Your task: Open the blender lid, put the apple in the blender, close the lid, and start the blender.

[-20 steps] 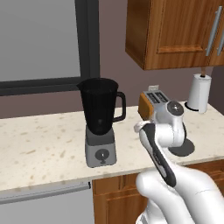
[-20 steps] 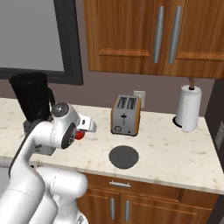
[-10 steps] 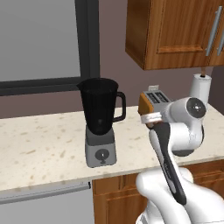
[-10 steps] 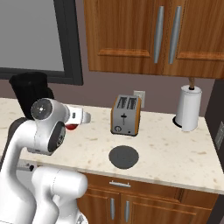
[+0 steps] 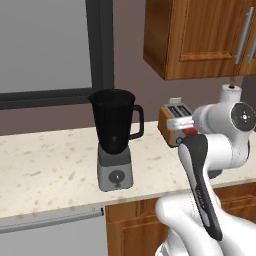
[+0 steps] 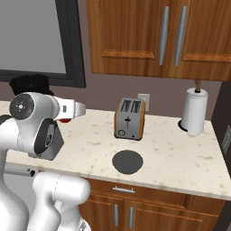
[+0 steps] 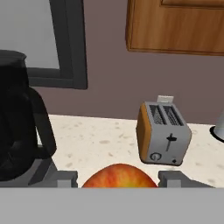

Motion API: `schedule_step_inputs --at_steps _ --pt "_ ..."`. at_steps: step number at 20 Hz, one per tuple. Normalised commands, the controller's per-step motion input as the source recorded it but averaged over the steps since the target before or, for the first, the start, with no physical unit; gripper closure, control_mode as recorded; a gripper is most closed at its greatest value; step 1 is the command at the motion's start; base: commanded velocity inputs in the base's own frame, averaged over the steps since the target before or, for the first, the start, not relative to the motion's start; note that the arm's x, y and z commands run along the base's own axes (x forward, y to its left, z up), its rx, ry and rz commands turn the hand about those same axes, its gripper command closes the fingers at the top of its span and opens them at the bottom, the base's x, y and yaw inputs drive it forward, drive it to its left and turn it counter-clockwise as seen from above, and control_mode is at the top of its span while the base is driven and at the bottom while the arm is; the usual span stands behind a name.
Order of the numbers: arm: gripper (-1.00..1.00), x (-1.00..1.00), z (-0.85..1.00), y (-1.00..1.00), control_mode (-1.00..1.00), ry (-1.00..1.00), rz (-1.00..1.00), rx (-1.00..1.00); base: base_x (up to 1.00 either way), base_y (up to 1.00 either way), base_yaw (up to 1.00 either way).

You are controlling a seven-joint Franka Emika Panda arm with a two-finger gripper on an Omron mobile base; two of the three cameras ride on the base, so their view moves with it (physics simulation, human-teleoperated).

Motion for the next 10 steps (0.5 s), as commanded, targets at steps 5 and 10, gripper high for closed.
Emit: schedule_step_inputs --at_steps 5,10 --pt "1.0 -0.11 0.51 0.36 -1.0 -0.06 0.0 -0.01 0.0 0.0 0.0" --pt "1.0 0.0 0.44 0.42 -1.0 -0.05 0.0 -0.01 0.0 0.0 0.0"
